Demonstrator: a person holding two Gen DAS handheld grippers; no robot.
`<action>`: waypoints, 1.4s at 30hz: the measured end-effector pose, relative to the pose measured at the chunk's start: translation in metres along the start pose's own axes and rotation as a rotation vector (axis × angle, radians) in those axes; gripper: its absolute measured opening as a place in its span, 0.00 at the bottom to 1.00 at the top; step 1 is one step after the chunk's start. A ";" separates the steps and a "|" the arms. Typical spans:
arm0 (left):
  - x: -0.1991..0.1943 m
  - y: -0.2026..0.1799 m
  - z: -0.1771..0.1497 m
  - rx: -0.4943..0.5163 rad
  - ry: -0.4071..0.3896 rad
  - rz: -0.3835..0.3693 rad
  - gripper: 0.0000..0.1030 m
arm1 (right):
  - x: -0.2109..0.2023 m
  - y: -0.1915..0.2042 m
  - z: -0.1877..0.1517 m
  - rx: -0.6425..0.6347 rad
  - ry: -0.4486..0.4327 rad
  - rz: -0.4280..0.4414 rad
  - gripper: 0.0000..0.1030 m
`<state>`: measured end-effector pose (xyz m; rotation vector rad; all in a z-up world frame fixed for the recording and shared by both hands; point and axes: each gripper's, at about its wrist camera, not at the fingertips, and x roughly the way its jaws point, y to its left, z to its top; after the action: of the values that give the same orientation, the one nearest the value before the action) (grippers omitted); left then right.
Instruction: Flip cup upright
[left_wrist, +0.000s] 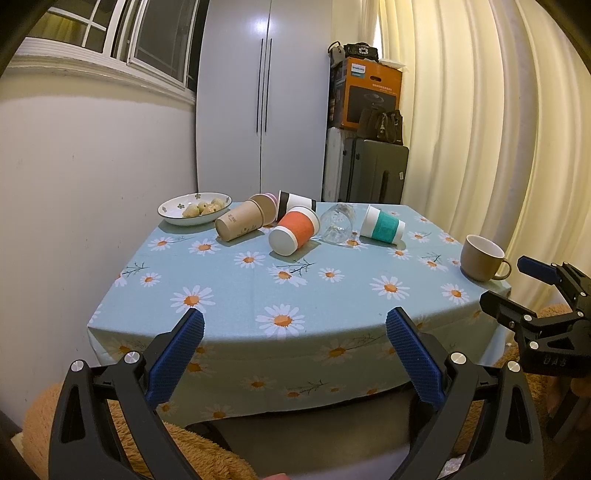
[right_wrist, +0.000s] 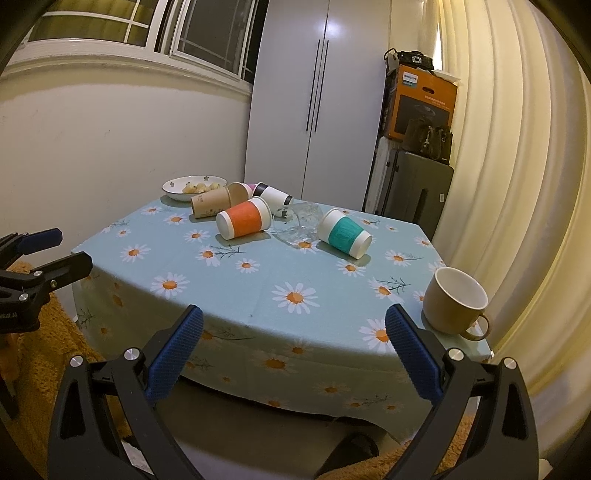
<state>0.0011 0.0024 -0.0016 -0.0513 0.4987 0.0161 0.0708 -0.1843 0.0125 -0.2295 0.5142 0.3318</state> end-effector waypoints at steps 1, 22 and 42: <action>0.000 0.000 0.000 0.002 0.000 0.000 0.94 | -0.001 0.000 0.000 -0.001 -0.002 0.001 0.95; 0.001 0.006 0.003 -0.018 0.024 -0.013 0.94 | -0.002 -0.002 0.004 0.025 0.000 0.029 0.95; 0.080 0.030 0.064 -0.021 0.251 -0.150 0.94 | 0.065 -0.048 0.061 0.245 0.117 0.213 0.95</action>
<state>0.1008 0.0359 0.0153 -0.1120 0.7447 -0.1335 0.1686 -0.1940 0.0370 0.0445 0.6917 0.4601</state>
